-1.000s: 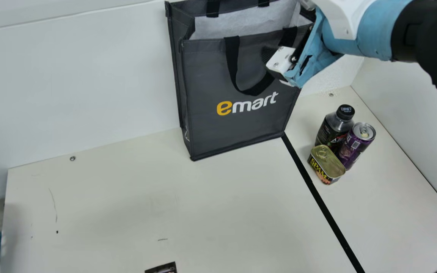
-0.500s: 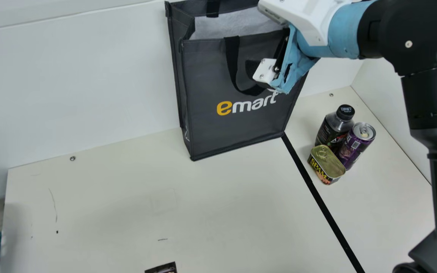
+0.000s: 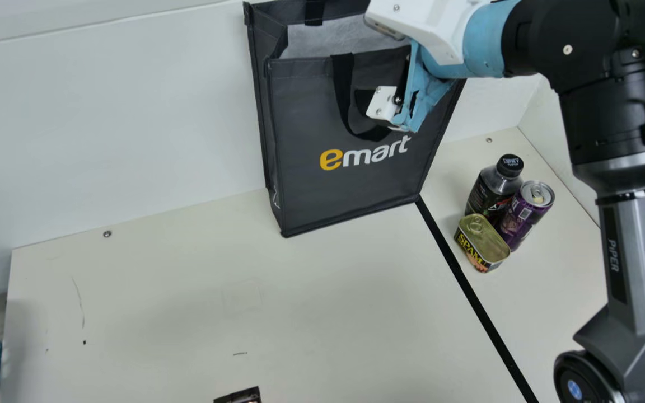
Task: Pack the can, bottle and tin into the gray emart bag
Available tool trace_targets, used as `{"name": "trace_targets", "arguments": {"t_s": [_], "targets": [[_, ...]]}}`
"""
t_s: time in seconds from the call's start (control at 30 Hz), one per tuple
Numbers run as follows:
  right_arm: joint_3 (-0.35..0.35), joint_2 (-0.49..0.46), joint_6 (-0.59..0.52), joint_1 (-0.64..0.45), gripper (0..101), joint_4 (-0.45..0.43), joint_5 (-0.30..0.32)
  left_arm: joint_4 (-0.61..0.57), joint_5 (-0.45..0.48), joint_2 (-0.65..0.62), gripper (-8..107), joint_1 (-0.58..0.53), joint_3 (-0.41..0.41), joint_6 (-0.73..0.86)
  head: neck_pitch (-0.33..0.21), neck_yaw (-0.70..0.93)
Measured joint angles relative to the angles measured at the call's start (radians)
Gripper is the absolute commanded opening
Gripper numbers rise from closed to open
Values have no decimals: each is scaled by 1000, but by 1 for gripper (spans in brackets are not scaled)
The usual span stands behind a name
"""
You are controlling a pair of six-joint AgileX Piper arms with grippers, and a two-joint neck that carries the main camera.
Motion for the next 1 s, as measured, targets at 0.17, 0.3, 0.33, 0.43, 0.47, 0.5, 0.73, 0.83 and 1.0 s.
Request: {"name": "trace_targets", "arguments": {"t_s": [0.17,0.3,0.33,0.43,0.47,0.5,0.73,0.83,1.0], "targets": [[-12,32,-42,0,91,14,0,0,0,0,90,0,0,0,-2,2],[-11,51,-72,6,91,15,0,0,0,0,90,0,0,0,-2,0],[-11,56,-77,6,91,15,0,0,0,0,90,0,0,0,-2,2],[-10,71,-95,8,91,15,0,0,0,0,90,0,0,0,-2,0],[-8,76,-101,9,91,15,0,0,0,0,90,0,0,0,-2,0],[-8,81,-108,9,91,15,0,0,0,0,90,0,0,0,-2,2],[-1,113,-132,8,57,2,1,0,0,0,90,0,0,0,-2,2],[5,120,-141,6,37,2,-1,0,0,0,90,0,0,0,-2,0],[12,123,-152,-1,4,5,0,0,0,0,90,0,0,0,-2,0]]}}
